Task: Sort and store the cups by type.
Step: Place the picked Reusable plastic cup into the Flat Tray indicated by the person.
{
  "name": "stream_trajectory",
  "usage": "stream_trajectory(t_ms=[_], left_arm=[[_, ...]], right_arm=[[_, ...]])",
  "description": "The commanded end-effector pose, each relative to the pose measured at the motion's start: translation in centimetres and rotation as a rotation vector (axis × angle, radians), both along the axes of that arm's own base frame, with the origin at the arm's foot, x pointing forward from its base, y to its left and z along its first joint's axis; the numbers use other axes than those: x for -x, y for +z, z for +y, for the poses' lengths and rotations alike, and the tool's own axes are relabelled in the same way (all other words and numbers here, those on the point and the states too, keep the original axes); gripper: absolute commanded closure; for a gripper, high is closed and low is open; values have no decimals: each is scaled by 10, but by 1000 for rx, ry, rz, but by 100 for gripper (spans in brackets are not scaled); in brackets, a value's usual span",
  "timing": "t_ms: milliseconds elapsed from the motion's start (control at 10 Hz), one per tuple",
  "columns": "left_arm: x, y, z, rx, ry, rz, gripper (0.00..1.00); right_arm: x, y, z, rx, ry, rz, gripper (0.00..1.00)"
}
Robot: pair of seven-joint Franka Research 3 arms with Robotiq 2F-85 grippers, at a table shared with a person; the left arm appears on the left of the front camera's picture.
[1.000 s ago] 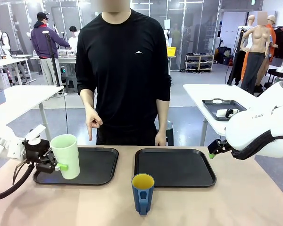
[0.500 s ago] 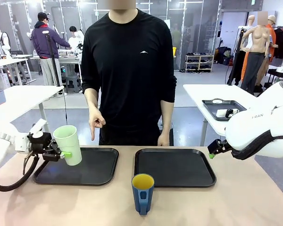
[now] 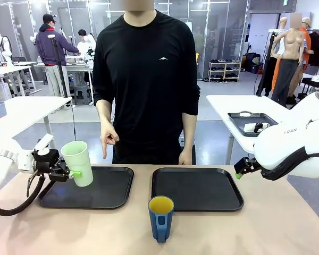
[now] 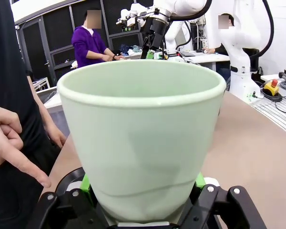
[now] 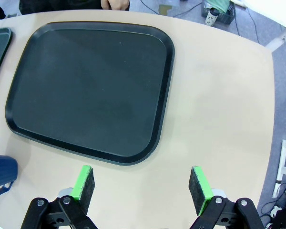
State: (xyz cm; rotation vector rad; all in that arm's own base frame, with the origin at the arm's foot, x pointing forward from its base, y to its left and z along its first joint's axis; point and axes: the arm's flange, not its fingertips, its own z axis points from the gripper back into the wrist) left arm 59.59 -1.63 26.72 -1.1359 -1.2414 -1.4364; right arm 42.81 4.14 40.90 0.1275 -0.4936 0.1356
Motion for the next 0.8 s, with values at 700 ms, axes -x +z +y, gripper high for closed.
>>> stream_trajectory(t_ms=[700], left_arm=[[-29,-47,10,4,23,64,16]], right_arm=[[1,-1,-1,-6,0,3,0]])
